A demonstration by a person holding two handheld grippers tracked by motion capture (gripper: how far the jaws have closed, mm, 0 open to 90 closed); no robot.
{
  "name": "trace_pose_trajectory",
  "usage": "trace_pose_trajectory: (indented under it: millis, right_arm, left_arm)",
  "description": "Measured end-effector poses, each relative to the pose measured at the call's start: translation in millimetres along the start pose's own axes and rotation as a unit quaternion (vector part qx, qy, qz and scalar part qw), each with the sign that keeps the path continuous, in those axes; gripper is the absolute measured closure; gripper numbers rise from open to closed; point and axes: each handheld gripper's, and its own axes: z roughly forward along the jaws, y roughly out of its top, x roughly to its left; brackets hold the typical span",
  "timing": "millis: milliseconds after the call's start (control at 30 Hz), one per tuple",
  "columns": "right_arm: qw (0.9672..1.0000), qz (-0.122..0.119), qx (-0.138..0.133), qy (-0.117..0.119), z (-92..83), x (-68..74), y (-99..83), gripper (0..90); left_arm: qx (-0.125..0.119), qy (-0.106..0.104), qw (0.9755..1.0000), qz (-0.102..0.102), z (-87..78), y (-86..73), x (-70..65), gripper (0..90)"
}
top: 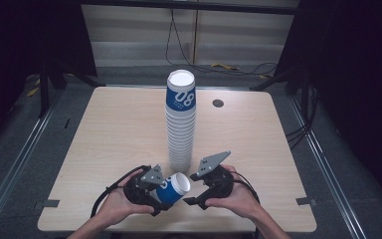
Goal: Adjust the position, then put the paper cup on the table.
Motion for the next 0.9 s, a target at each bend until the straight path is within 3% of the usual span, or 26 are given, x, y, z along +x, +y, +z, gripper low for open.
trace_pose_trajectory:
  millis: [333,467,700,733,900]
  right_arm:
    - [0.9987,-0.013,0.048,0.002,8.2,-0.2,4.3,22.0]
    - [0.9979,-0.013,0.063,0.006,10.7,-1.2,9.0,22.2]
    - [0.9958,-0.035,0.083,0.011,14.4,-0.8,15.1,26.1]
    - [0.9953,-0.036,0.087,0.022,15.7,-0.7,16.3,26.0]
    - [0.9942,-0.035,0.097,0.031,19.0,-1.9,18.2,24.7]
  left_arm:
    - [0.025,0.006,0.9995,0.016,2.4,5.9,-3.3,21.1]
    - [0.03,0.003,0.9989,0.034,4.8,7.9,-4.4,21.1]
    - [0.047,0.008,0.9979,0.044,6.2,10.7,-7.1,21.0]
    - [0.053,0.008,0.9975,0.046,6.9,11.2,-7.2,21.0]
    - [0.068,0.005,0.9958,0.06,10.1,14.5,-9.5,21.1]
